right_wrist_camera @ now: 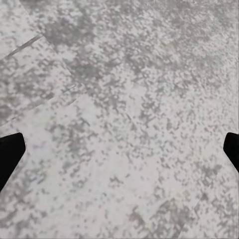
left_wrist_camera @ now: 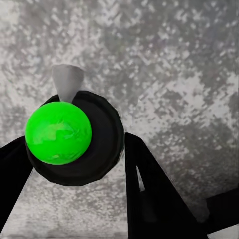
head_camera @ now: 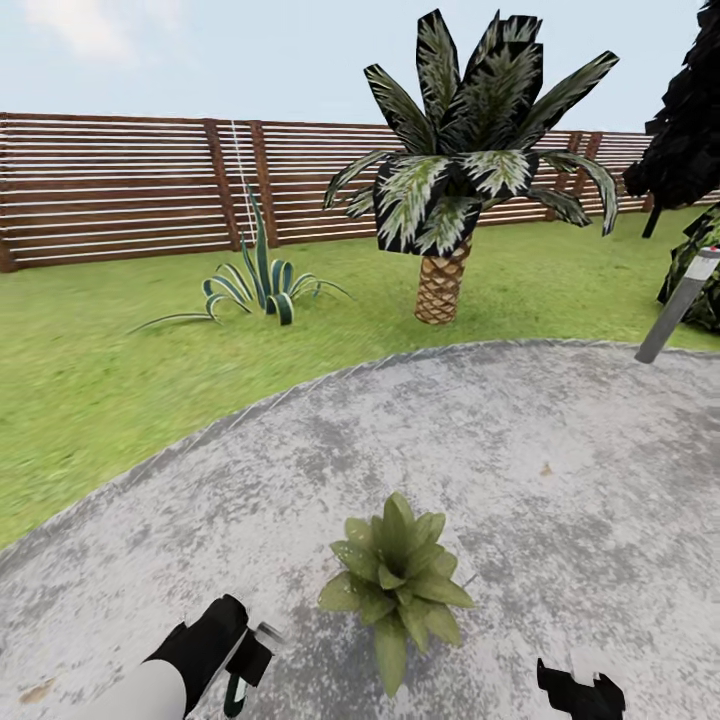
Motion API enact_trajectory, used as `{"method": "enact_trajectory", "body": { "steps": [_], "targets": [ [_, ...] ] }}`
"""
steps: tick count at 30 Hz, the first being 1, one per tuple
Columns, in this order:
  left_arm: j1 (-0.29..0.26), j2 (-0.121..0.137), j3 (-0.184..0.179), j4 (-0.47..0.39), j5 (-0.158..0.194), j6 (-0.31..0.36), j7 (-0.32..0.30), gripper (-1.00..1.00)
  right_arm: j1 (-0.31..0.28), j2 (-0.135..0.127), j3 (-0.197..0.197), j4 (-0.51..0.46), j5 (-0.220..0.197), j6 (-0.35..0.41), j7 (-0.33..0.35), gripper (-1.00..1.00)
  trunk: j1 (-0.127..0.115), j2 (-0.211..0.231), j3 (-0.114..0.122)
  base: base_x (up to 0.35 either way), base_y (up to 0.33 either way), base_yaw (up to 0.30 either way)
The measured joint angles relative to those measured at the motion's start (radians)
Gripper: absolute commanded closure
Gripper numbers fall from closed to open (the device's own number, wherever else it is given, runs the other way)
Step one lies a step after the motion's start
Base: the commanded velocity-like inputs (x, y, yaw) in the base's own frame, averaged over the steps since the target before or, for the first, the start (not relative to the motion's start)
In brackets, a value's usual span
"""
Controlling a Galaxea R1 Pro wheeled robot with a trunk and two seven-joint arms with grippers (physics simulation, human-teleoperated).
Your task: Pick up the pesticide atomizer in the garden and spray insectifuge to fully cover both potted plants in the garden.
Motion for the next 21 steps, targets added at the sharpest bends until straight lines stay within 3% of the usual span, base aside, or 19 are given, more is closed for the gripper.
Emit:
{"method": "enact_trajectory", "body": {
  "steps": [5,10,21],
  "targets": [
    [0.004,0.001,0.003,0.000,0.005,0.000,0.080,1.00,0.000,0.000,0.000,0.000,0.000,0.000,0.000,-1.00,0.000,0.000,0.000,0.019,-0.014,0.046],
    [0.004,-0.005,0.001,0.001,0.007,0.001,0.078,1.00,0.000,0.000,-0.001,0.000,0.000,0.000,0.000,-1.00,0.000,0.000,0.000,0.001,-0.001,0.048],
    [0.005,-0.009,0.002,-0.001,0.003,0.001,0.082,1.00,0.000,0.000,0.000,-0.001,0.000,0.000,0.000,-1.00,0.000,0.000,0.000,-0.109,-0.127,0.261]
  ]
}}
